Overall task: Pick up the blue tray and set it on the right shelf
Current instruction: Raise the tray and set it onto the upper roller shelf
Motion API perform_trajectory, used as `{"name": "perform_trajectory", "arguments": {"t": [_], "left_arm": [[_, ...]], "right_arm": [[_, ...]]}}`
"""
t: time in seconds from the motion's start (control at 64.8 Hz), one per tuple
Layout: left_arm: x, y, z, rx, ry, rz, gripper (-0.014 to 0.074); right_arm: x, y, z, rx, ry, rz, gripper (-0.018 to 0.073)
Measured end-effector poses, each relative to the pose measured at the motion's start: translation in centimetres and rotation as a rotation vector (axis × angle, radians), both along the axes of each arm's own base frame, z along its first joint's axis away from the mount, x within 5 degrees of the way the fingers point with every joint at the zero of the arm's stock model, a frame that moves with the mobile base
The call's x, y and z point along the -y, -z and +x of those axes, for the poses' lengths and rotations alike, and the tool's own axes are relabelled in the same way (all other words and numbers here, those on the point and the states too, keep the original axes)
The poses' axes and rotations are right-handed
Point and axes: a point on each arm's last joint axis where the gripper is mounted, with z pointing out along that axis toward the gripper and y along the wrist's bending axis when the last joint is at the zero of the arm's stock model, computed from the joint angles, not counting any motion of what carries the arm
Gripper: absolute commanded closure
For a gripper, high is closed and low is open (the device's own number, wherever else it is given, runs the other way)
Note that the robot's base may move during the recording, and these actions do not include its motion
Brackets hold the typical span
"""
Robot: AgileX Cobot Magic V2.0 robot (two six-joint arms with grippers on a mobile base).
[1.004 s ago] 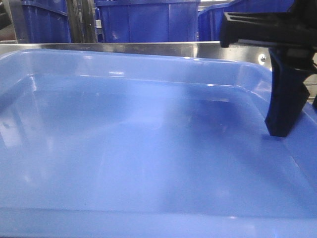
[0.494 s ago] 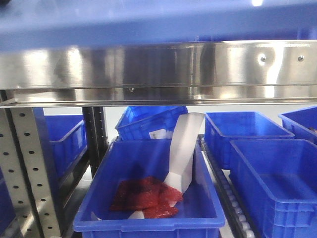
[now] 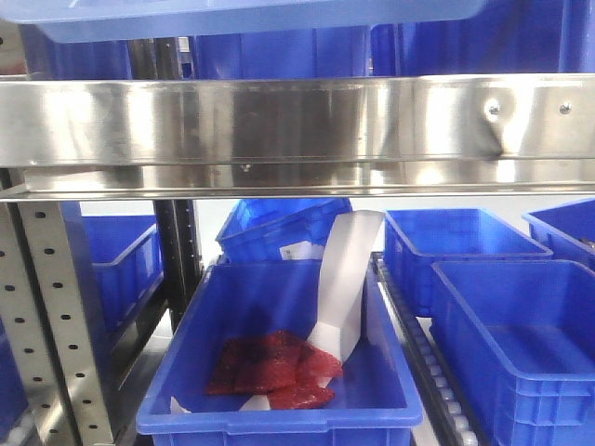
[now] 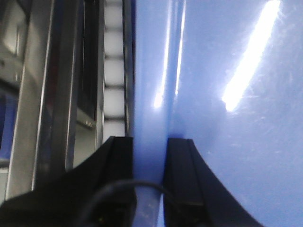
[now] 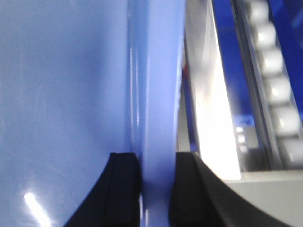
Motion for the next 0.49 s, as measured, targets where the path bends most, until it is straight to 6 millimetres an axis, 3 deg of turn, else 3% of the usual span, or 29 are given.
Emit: {"name": "perform_trajectory", "arguments": {"t": [0.216, 0.494], "left_arm": [[-0.3, 1.2, 4.4, 0.032, -0.009, -0.016, 0.0580], [0.2, 3.7, 7.0, 0.042, -0.005, -0.013, 0.0580]], "right_arm": [[0.0, 1.0, 4.9, 0.025, -0.001, 0.007, 0.0347], [0.0, 4.0, 8.0, 0.004, 0.005, -0.006, 0.0347]]}}
